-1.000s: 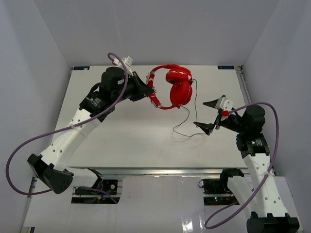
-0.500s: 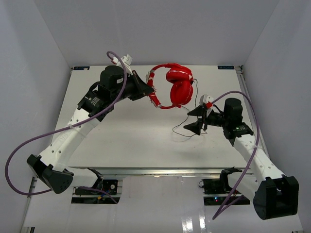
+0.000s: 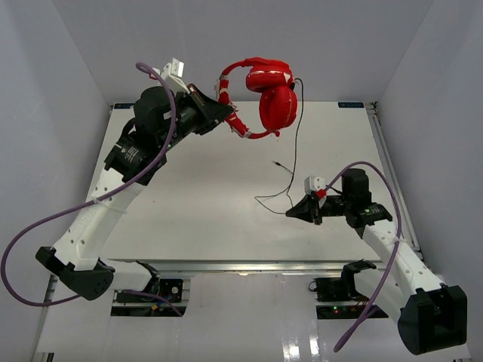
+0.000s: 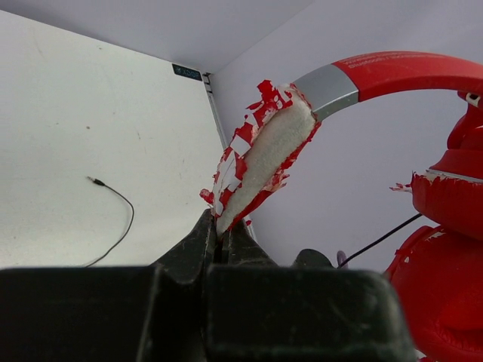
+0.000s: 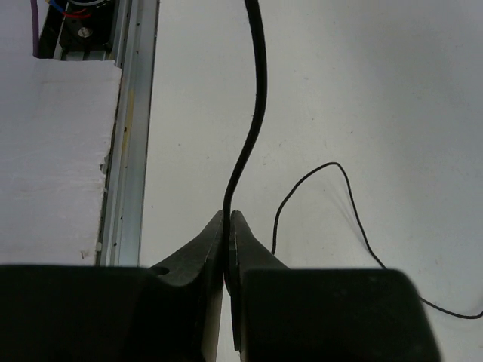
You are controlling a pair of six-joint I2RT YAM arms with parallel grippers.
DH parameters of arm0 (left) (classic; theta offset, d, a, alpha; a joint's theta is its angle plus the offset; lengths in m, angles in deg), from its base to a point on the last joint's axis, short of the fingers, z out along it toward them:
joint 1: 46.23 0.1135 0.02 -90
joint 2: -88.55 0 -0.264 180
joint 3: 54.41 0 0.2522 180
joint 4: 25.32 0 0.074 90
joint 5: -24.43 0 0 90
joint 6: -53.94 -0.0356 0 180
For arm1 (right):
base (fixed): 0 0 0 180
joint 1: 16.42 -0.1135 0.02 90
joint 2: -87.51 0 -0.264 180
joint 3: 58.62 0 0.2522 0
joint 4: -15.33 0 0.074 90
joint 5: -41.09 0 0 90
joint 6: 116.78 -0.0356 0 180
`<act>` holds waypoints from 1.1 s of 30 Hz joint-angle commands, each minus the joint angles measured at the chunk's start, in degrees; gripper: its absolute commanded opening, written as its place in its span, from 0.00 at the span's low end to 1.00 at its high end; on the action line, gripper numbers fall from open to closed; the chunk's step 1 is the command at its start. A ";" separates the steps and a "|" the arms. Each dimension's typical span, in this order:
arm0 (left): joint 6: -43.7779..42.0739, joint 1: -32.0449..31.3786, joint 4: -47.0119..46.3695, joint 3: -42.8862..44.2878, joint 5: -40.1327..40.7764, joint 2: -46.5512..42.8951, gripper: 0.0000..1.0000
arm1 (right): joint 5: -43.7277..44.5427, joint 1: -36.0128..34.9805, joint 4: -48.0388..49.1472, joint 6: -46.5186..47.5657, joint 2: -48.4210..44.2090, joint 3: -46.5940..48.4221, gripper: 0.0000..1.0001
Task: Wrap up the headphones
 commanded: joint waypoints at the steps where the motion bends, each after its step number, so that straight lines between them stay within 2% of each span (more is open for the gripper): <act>1: 3.84 -0.26 -5.57 2.13 2.68 -0.04 0.00 | -0.71 -0.31 -3.65 0.56 -2.04 4.72 0.08; 4: 4.17 -0.26 -6.15 2.21 2.73 0.76 0.00 | 1.18 -0.38 -5.54 -0.23 -2.93 7.06 0.08; 6: 4.09 -0.26 -6.33 2.29 3.42 1.36 0.00 | 5.51 -1.12 -7.57 -0.53 -3.26 10.05 0.08; 9: 1.80 -0.26 -5.35 3.07 5.87 4.43 0.00 | 19.64 -4.30 -13.49 2.34 -2.35 15.63 0.08; 11: -3.34 -0.40 -2.93 5.75 8.85 8.61 0.00 | 33.22 -7.22 -20.53 4.66 0.09 19.51 0.08; 13: -7.50 -0.99 1.55 9.71 12.38 16.48 0.00 | 45.50 -11.95 -23.09 4.94 3.41 22.05 0.08; 16: -13.53 -2.23 7.46 17.15 16.23 26.45 0.00 | 61.84 -14.79 -24.23 5.58 4.51 26.14 0.08; 19: -18.72 -4.54 9.64 19.20 18.72 33.27 0.00 | 69.39 -13.93 -23.43 6.33 4.17 29.94 0.08; 23: -22.29 -6.62 9.08 13.22 19.11 36.72 0.00 | 72.11 -13.40 -22.45 7.21 4.71 33.88 0.08; 25: -24.08 -7.45 6.30 7.44 17.82 36.12 0.00 | 73.28 -13.23 -21.85 7.75 5.40 35.27 0.08; 33: -30.90 -9.61 -4.00 -10.41 5.48 25.03 0.00 | 76.03 -12.19 -14.14 7.99 5.33 31.80 0.08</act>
